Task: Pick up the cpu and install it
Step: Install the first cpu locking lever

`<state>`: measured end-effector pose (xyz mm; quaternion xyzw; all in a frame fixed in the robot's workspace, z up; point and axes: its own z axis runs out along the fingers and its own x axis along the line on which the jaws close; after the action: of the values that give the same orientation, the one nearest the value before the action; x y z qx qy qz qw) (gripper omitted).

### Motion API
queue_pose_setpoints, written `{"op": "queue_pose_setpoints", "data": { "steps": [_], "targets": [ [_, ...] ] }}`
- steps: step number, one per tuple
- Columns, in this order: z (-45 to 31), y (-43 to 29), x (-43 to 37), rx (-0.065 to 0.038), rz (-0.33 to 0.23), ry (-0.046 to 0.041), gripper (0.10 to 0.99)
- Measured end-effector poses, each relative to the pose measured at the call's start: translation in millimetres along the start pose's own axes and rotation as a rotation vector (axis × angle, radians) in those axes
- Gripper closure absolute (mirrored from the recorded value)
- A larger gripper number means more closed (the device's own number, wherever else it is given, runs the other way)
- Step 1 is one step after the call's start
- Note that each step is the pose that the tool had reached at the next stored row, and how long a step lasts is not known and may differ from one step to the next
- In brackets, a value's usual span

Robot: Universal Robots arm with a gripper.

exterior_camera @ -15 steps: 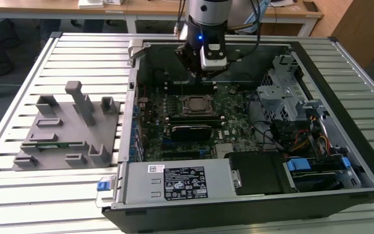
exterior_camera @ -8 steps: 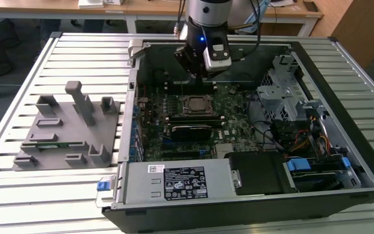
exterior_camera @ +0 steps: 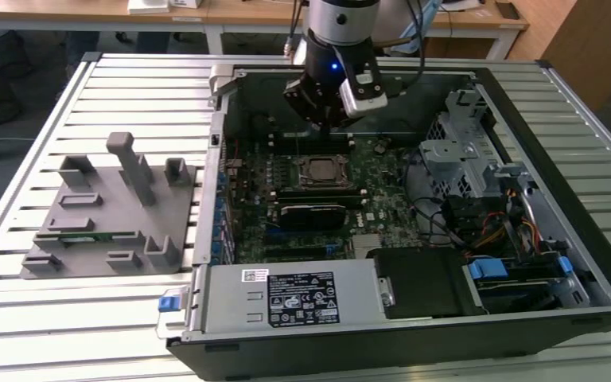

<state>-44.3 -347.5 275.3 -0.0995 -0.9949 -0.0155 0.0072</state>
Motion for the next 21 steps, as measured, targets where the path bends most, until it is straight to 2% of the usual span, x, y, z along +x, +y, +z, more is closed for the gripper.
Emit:
{"op": "queue_pose_setpoints", "data": {
  "steps": [4, 8, 10, 16, 21],
  "targets": [
    [0.6, 0.0, 0.0, 0.001, -0.065, 0.0019, 0.980],
    [1.3, -0.3, 1.2, 0.002, -0.104, 0.0030, 0.980],
    [1.7, -1.1, 5.1, 0.002, -0.109, 0.0031, 0.980],
    [2.6, -4.8, 23.6, 0.002, -0.110, 0.0032, 0.980],
    [3.0, -5.9, 28.9, 0.002, -0.110, 0.0032, 0.980]
  ]
}}
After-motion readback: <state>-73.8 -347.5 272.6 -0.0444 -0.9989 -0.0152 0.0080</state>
